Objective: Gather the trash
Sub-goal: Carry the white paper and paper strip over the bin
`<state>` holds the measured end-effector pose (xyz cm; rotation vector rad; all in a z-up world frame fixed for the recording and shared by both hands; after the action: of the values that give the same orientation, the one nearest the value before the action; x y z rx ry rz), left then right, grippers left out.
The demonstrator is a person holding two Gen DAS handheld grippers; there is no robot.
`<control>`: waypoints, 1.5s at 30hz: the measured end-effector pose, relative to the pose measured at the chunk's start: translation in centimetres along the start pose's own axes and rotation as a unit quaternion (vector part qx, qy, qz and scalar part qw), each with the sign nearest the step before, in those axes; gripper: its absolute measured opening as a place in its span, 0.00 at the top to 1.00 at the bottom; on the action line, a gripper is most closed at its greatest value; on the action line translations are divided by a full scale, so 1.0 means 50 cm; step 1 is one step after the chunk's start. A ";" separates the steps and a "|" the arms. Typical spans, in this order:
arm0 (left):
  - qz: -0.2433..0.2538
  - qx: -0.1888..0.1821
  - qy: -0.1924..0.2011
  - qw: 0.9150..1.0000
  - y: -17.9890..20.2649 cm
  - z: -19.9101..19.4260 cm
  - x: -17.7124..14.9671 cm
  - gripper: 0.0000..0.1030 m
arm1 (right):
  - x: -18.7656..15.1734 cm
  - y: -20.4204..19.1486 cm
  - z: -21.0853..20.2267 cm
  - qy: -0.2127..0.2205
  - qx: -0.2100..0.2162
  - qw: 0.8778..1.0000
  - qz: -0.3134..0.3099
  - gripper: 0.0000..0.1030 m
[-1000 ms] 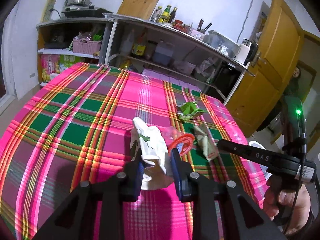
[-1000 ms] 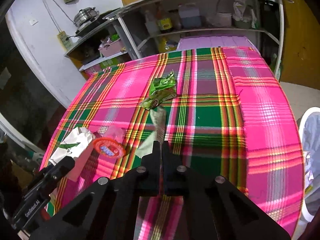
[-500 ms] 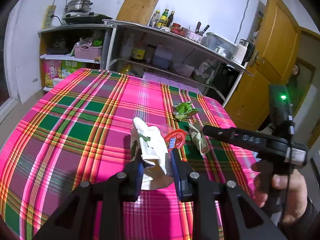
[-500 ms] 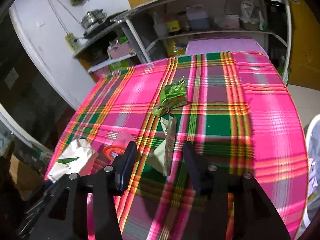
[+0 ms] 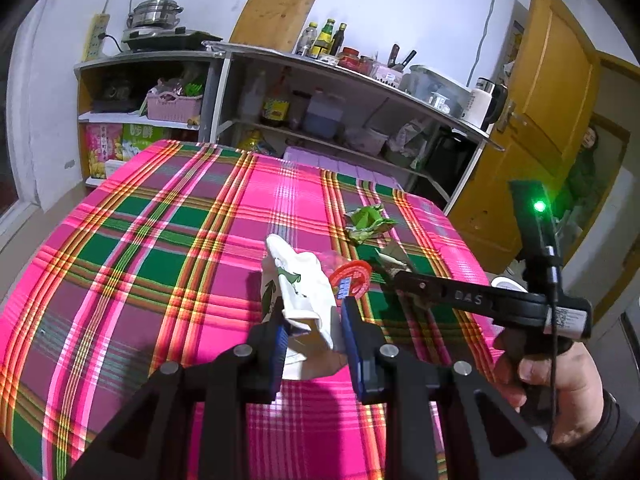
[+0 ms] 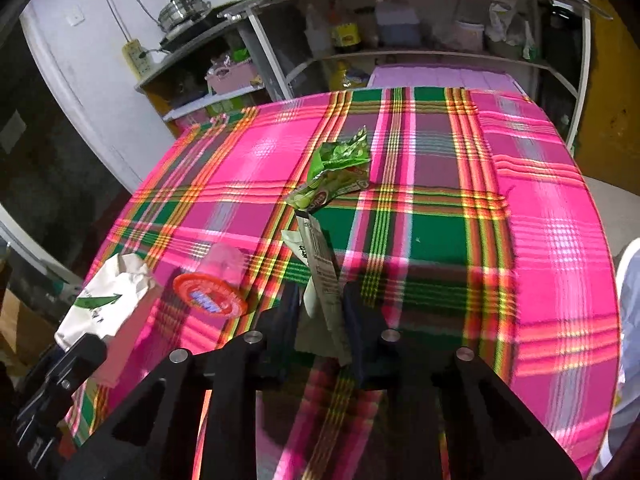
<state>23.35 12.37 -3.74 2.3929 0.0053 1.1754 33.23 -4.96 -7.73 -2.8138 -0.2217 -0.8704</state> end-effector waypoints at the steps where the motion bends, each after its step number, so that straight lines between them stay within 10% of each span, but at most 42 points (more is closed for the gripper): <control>1: 0.002 -0.001 0.001 1.000 0.005 -0.003 0.002 0.75 | -0.003 0.006 -0.014 0.005 0.003 1.000 0.002 0.78; 27: 0.109 -0.094 -0.014 0.990 0.342 -0.023 -0.035 0.75 | -0.157 0.232 -0.384 0.115 -0.020 0.990 0.077 0.78; 45: 0.171 -0.161 -0.066 0.970 0.539 0.109 -0.074 0.74 | -0.225 0.436 -0.412 0.111 -0.068 0.979 0.156 0.78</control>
<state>19.71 -14.56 1.76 2.2245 -0.6168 1.0611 17.18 -31.65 -0.39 -2.7324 0.3132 -1.1452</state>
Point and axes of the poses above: each gripper's, at about its wrist camera, not at the fingertips, and z roughly the way its jaws point, y to its right, x to its top, the point moved 4 cm from there along z, roughly the way its jaws point, and after that the axes turned 12 degrees about -x, right-handed, at the moved point
